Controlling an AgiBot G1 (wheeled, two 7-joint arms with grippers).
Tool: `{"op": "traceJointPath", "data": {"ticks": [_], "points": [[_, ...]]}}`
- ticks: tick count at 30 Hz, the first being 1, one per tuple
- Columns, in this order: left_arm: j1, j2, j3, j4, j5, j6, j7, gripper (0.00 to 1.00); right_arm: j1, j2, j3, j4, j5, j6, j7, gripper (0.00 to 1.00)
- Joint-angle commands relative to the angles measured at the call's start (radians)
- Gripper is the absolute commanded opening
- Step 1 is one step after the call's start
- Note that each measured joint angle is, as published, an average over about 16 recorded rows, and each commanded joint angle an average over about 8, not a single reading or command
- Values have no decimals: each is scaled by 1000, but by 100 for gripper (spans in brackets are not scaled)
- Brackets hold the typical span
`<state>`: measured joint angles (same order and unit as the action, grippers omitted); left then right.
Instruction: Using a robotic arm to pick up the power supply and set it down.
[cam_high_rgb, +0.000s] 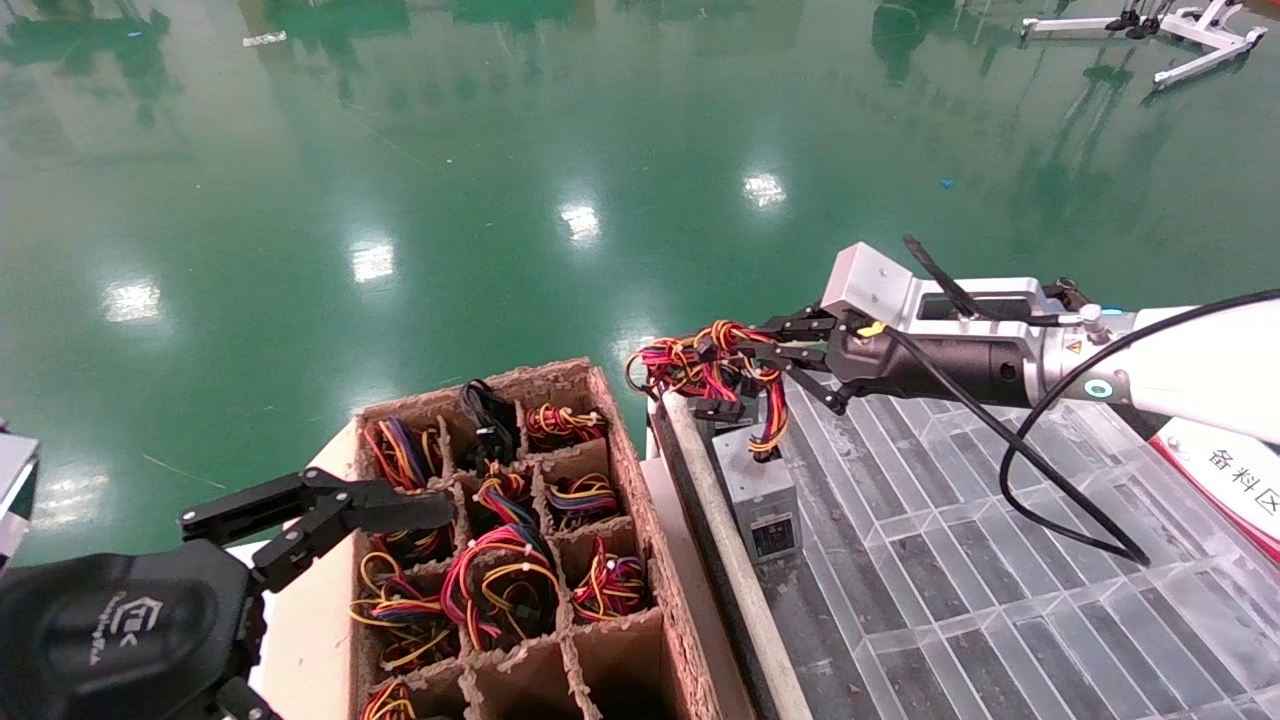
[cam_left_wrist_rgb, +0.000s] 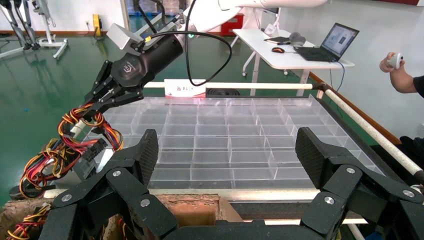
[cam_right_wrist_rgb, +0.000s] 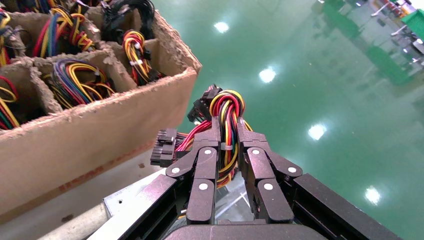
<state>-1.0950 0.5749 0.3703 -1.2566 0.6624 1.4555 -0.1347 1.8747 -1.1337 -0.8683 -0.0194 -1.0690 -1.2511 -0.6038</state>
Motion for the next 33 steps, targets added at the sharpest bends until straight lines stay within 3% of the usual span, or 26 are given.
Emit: {"op": "traceJointPath", "data": {"ticks": [1, 4, 9, 12, 25, 33], "points": [[0, 0, 0, 0, 0, 0, 0, 100, -4, 4, 2, 2, 3, 7, -2, 1], [0, 0, 0, 0, 0, 0, 0, 100, -10, 8, 1, 5, 2, 17, -9, 17], [0, 0, 0, 0, 0, 0, 0, 100, -16, 14, 1, 7, 3, 30, -16, 78], [0, 0, 0, 0, 0, 0, 0, 100, -18, 15, 2, 7, 5, 32, -17, 100], [0, 0, 0, 0, 0, 0, 0, 100, -17, 14, 1, 7, 2, 27, -15, 100], [0, 0, 0, 0, 0, 0, 0, 100, -1, 37, 18, -3, 27, -17, 20, 100]]}}
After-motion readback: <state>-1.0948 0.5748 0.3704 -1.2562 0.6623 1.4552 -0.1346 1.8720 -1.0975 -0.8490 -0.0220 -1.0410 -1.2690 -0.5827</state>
